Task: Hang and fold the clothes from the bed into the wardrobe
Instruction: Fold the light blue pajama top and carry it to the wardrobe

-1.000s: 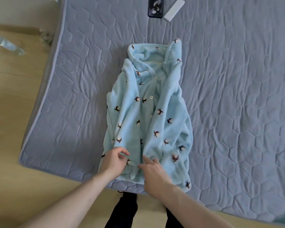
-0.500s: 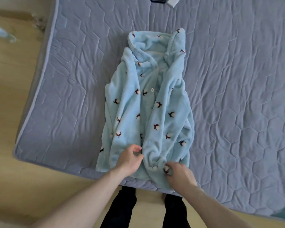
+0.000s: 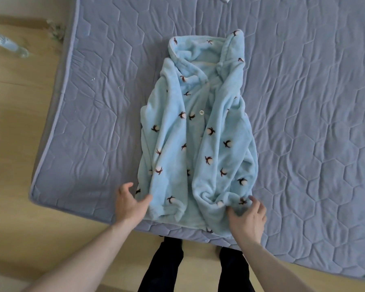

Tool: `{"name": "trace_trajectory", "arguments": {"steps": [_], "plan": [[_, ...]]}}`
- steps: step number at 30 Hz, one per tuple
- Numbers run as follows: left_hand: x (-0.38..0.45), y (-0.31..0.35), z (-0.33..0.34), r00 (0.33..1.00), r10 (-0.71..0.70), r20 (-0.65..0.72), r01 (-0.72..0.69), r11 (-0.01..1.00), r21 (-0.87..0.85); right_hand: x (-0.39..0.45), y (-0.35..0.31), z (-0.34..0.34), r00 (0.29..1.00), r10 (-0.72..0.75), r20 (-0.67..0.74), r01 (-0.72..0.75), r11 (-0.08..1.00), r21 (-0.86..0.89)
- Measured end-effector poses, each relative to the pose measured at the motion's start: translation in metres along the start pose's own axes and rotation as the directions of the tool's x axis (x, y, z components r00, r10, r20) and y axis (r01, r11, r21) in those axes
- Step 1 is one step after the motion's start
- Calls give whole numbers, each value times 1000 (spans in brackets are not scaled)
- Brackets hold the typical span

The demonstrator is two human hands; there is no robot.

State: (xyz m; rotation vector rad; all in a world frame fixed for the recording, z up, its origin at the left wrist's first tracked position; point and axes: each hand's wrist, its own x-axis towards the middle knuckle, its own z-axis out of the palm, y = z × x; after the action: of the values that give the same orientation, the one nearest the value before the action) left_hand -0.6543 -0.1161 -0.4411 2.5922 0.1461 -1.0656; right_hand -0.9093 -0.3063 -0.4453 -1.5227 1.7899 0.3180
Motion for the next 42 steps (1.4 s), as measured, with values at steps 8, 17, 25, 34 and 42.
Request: {"name": "trace_trajectory", "arguments": {"steps": [8, 17, 25, 34, 42], "plan": [[5, -22, 26, 947, -193, 257, 251, 944, -215, 22, 8, 5, 939, 146, 311, -209, 961, 179], [-18, -20, 25, 973, -180, 147, 207, 958, -200, 7, 24, 1, 942, 179, 285, -267, 913, 309], [-70, -59, 9, 984, -178, 27, 178, 984, -10, -26, 35, -15, 902, 330, 278, -370, 923, 106], [-76, 24, -21, 938, 342, 62, -314, 909, -275, -35, -14, -63, 970, -20, 241, -59, 947, 317], [18, 162, -77, 933, -36, 357, 333, 456, -825, 62, -131, -99, 905, 253, 341, -424, 584, 692]]}}
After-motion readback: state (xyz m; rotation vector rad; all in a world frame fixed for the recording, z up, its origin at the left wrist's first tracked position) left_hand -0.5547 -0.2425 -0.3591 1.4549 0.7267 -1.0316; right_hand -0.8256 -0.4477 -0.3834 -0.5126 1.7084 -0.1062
